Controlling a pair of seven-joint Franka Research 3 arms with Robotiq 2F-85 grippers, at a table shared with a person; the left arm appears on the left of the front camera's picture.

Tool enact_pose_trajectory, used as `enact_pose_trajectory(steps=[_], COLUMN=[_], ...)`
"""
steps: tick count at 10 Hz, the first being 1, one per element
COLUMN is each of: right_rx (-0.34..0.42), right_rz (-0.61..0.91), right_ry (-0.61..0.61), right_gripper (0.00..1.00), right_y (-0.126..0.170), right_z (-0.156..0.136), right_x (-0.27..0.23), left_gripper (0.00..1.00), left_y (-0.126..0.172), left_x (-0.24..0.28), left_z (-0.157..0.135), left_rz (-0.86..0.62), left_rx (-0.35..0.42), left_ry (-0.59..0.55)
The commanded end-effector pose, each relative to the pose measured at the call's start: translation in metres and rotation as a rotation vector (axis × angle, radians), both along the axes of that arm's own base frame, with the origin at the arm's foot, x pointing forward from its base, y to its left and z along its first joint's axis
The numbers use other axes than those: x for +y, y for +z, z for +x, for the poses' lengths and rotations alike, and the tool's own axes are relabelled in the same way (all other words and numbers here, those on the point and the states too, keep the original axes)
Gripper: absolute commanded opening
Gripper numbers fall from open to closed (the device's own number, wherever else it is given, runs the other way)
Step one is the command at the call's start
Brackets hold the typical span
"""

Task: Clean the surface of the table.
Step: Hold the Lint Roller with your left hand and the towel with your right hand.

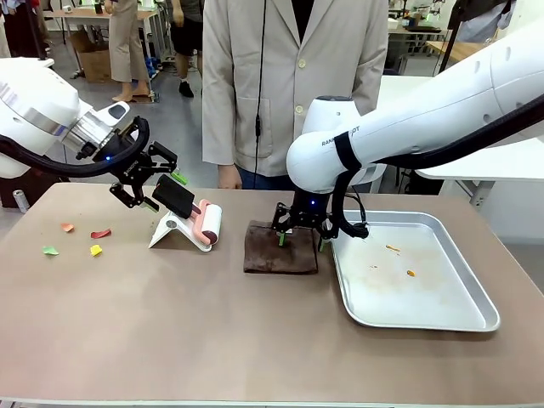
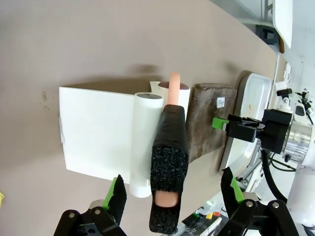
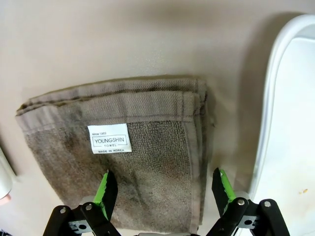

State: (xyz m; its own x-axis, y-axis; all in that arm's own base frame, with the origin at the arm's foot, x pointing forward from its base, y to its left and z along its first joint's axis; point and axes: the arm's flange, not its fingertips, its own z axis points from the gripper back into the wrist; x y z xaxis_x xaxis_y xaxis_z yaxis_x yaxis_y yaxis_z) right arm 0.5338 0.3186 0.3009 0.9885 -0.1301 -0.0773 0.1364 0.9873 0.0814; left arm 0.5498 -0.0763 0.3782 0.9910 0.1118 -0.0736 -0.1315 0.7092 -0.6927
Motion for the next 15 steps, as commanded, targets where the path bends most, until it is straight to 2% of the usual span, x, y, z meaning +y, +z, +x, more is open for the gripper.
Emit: enact_pose_trajectory(steps=[1,7,8,9,10,11,12,13,14,15], right_rx=[0.019,0.029,0.03,0.035,0.037,0.041,0.043,0.045,0.047,0.046], right_rz=[0.009,0.005,0.001,-0.002,-0.005,-0.006,-0.005,-0.004,-0.004,-0.004], right_ry=[0.021,0.012,0.011,0.015,0.018,0.02,0.022,0.026,0.028,0.029], right_gripper=[1.0,1.0,0.4,0.4,0.0,0.35,0.0,0.0,0.0,0.0], right_y=[0.002,0.002,0.002,0.002,0.002,0.001,0.0,0.0,-0.001,-0.001], right_z=[0.004,0.005,0.005,0.005,0.006,0.006,0.006,0.005,0.005,0.005], right_x=[0.001,0.002,0.002,0.003,0.003,0.003,0.003,0.003,0.003,0.003], left_gripper=[1.0,1.0,0.41,0.4,0.0,0.0,0.0,0.13,0.04,0.0], left_y=[-0.003,-0.011,-0.012,-0.012,-0.013,-0.014,-0.014,-0.014,-0.014,-0.014], left_x=[-0.005,0.004,0.005,0.006,0.008,0.008,0.008,0.009,0.009,0.008], left_z=[0.001,0.006,0.006,0.006,0.007,0.007,0.007,0.007,0.007,0.007], left_rz=[-0.022,-0.031,-0.017,-0.016,-0.019,-0.027,-0.032,-0.039,-0.042,-0.044], left_rx=[-0.018,-0.036,-0.042,-0.051,-0.057,-0.063,-0.065,-0.07,-0.073,-0.074], left_ry=[0.029,0.034,0.041,0.042,0.044,0.047,0.053,0.06,0.063,0.066])
